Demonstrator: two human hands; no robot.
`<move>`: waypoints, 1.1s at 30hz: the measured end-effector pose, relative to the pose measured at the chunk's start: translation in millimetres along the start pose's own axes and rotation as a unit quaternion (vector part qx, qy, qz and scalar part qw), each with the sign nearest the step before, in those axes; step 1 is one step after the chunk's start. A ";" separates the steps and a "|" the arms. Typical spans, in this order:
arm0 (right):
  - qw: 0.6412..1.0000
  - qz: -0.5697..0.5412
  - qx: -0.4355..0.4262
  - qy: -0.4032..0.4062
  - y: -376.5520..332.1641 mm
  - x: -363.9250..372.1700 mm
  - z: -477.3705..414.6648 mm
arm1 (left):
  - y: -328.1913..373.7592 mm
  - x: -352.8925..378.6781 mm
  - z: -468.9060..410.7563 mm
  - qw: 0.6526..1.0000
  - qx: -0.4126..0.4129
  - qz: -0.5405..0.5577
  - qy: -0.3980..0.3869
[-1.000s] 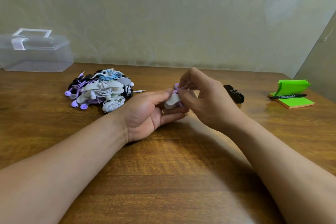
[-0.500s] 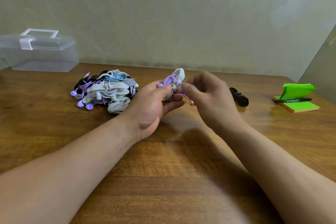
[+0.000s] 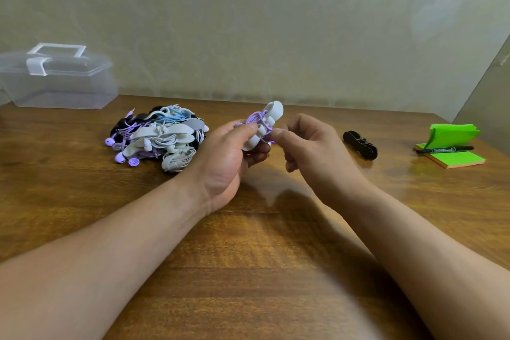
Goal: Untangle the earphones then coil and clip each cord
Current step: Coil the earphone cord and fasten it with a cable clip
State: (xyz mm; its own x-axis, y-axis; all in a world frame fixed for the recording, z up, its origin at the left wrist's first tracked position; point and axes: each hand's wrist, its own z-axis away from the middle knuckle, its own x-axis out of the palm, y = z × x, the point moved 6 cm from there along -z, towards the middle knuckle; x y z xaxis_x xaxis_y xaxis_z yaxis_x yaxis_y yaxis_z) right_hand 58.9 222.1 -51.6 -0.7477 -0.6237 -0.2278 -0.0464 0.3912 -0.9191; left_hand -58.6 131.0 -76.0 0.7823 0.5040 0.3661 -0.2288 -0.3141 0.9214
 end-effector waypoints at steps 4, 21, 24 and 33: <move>1.000 -0.013 0.021 0.005 2.6 2.2 -2.5 | 1.3 1.7 1.6 1.000 0.015 0.001 0.005; 0.993 0.035 -0.015 -0.109 6.8 -4.3 2.2 | 4.4 -13.7 1.0 0.965 -0.035 -0.259 0.004; 0.986 0.047 -0.009 -0.159 6.1 -1.0 7.0 | 9.4 -22.3 -0.8 0.943 0.004 -0.331 0.040; 0.996 0.059 0.036 -0.050 -0.8 24.5 -20.9 | 92.6 -56.4 9.5 0.818 0.205 -0.478 0.245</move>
State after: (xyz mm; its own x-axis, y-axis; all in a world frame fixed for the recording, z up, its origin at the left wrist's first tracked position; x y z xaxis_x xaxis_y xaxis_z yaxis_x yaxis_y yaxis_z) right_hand 26.7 220.7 -49.7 -0.6746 -0.6421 -0.3643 0.0893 0.4188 -0.9037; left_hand -118.4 65.9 -12.6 0.1409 0.9073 -0.3963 0.6440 0.2200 0.7327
